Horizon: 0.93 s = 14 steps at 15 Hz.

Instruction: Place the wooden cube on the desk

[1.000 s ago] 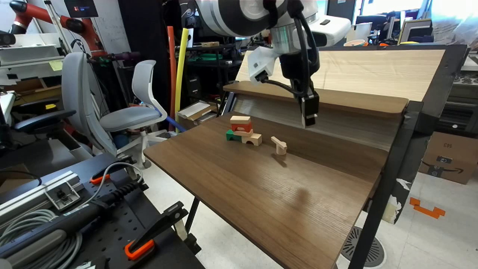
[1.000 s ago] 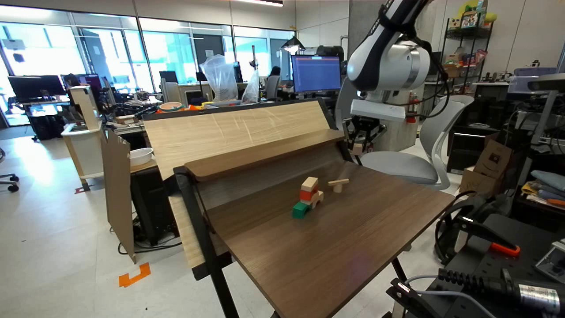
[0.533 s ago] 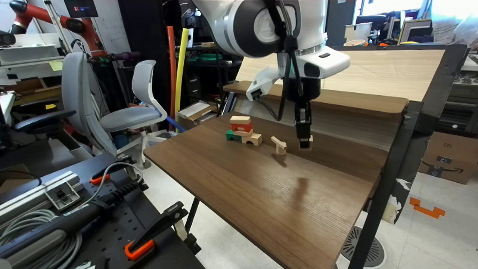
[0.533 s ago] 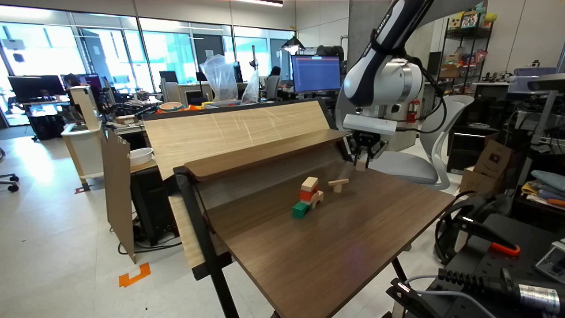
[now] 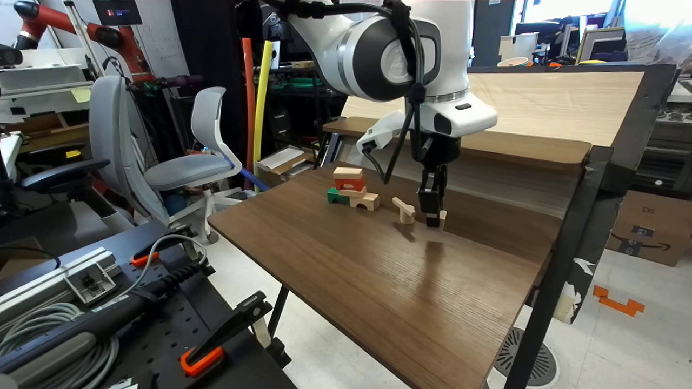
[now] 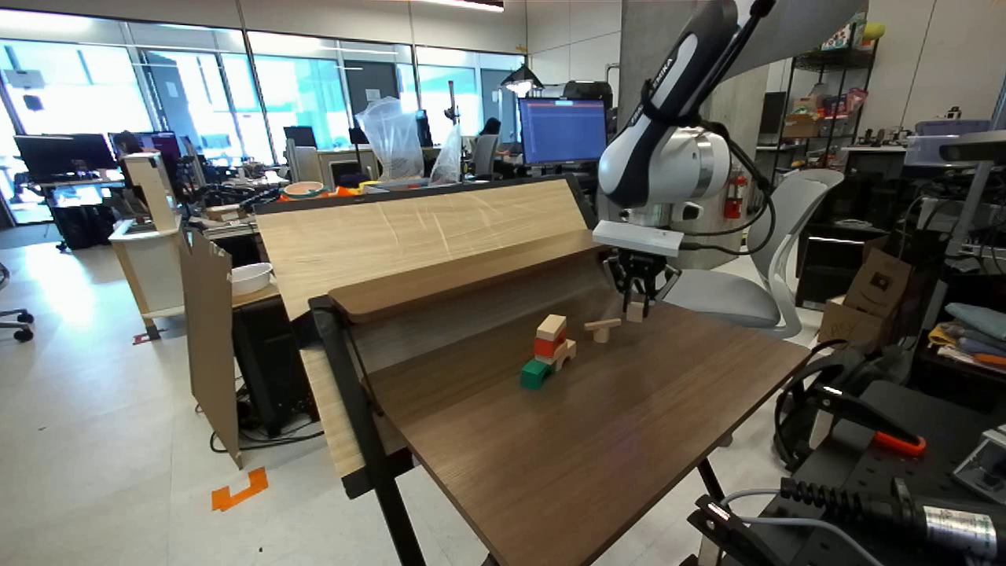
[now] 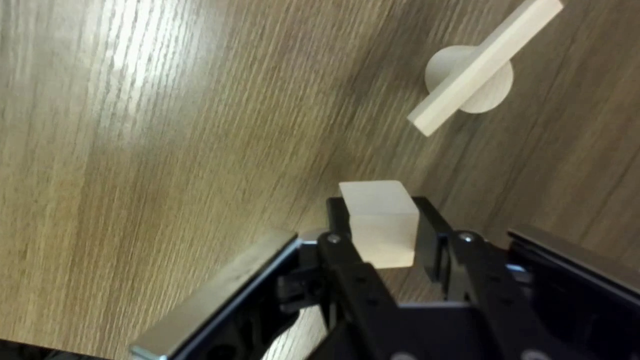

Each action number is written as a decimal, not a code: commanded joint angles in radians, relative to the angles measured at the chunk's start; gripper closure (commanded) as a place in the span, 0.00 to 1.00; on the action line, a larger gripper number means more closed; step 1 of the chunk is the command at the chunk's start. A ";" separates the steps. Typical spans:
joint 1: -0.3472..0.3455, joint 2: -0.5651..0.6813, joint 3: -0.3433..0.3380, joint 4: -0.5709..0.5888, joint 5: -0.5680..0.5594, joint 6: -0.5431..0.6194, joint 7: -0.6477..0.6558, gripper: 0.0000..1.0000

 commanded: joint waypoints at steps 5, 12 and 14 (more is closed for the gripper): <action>0.009 0.081 -0.018 0.116 -0.005 -0.060 0.092 0.89; 0.014 0.051 -0.031 0.121 -0.042 -0.064 0.076 0.02; 0.012 0.014 -0.022 0.094 -0.057 -0.053 0.037 0.00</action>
